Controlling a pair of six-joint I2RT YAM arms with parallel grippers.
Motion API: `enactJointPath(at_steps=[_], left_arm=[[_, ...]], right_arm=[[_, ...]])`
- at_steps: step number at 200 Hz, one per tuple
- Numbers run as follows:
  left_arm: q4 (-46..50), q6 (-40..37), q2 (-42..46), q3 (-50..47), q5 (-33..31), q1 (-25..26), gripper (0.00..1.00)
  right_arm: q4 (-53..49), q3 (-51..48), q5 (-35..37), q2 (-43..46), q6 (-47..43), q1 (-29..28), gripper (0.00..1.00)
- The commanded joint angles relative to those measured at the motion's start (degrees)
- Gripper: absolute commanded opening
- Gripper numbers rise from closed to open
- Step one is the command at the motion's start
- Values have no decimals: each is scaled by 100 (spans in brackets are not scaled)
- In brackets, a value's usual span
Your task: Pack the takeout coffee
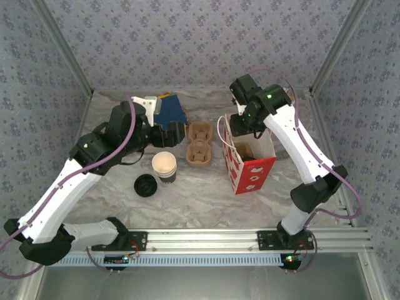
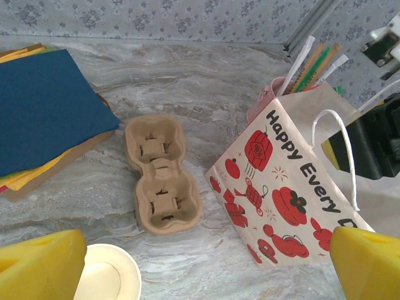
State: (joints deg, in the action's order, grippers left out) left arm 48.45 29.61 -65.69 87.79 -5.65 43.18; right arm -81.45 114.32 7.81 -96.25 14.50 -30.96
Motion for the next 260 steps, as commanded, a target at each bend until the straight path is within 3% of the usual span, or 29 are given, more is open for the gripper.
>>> enactJointPath(at_steps=[1, 20, 36, 45, 54, 58, 149, 260], left_arm=[[56, -7, 3, -6, -92, -42, 100], [77, 34, -39, -34, -77, -99, 100], [122, 104, -45, -107, -60, -208, 100], [194, 179, -64, -131, -35, -294, 100], [284, 247, -70, -149, -15, -375, 100], [331, 274, -68, -163, -24, -411, 100], [1451, 851, 508, -955, -449, -975, 100], [1900, 1012, 1222, -1698, -426, -1527, 100]], right_arm=[[-98, 326, 124, 348, -28, 52, 49], [56, 381, 94, 564, -32, 49, 54], [374, 309, -25, 791, -29, 25, 63], [565, 231, -112, 924, -9, 7, 75], [759, 144, -163, 1050, 31, -30, 97], [838, 110, -197, 1098, 43, -38, 100], [1501, 81, -9, 997, 53, -747, 100], [1003, 1702, 392, -651, -193, -2209, 100]])
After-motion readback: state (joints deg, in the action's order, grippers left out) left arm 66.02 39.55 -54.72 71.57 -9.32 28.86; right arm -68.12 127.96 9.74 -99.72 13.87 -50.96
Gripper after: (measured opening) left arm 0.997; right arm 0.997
